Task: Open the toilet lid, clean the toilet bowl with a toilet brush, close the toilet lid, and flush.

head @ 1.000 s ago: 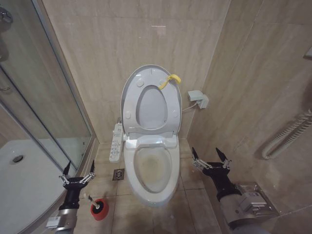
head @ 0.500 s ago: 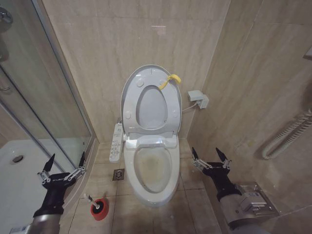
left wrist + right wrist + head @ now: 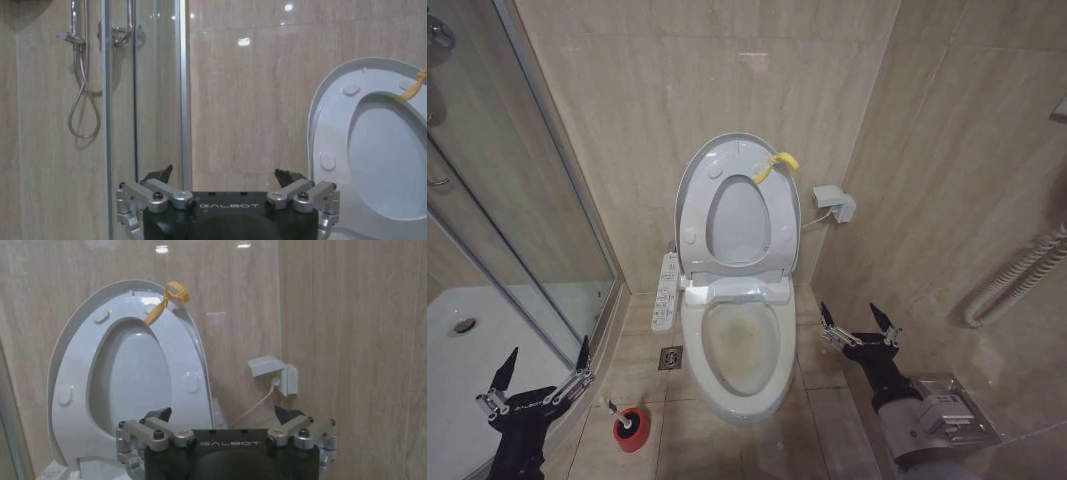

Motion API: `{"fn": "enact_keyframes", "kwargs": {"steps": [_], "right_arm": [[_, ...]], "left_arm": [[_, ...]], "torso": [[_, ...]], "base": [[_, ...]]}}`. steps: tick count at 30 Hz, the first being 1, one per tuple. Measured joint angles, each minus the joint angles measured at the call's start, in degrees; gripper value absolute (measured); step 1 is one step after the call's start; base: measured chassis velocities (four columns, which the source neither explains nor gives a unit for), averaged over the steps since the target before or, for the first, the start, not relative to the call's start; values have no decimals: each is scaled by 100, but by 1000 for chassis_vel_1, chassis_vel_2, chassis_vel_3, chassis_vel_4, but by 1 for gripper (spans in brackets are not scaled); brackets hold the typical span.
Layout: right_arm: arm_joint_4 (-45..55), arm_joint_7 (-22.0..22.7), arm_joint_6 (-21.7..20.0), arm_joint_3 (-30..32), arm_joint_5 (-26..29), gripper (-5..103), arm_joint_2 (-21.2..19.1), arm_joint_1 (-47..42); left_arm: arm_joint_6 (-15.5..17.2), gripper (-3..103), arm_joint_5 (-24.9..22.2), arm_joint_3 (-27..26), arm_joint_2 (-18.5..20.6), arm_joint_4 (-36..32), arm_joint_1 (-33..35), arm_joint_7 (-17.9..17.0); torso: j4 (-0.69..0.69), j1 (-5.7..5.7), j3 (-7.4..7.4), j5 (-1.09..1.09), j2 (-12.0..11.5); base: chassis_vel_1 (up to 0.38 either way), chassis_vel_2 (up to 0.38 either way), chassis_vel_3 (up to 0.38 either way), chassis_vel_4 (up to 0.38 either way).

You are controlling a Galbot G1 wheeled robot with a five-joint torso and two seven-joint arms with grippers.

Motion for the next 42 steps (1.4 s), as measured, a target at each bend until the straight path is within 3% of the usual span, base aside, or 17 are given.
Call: {"fn": "enact_keyframes", "kwargs": {"steps": [13,37,42], "right_arm": [[-241,1,81,1,-56,100,40,103],[-3966,137,1477,76,-1008,100,725,1600],[-4378,153,1630,85,-1113,100,799,1759]], "left_arm": [[-24,100,2,4,8,29,-22,11],[-35,100,-5,13,14,53,-37,21],[-35,100,-6,13,15,54,-38,21]], "torso": [[0,0,0,0,0],[0,0,1,0,0],[1,1,1,1,-1]], "base": [[0,0,0,0],[0,0,0,0],[0,0,0,0]]}}
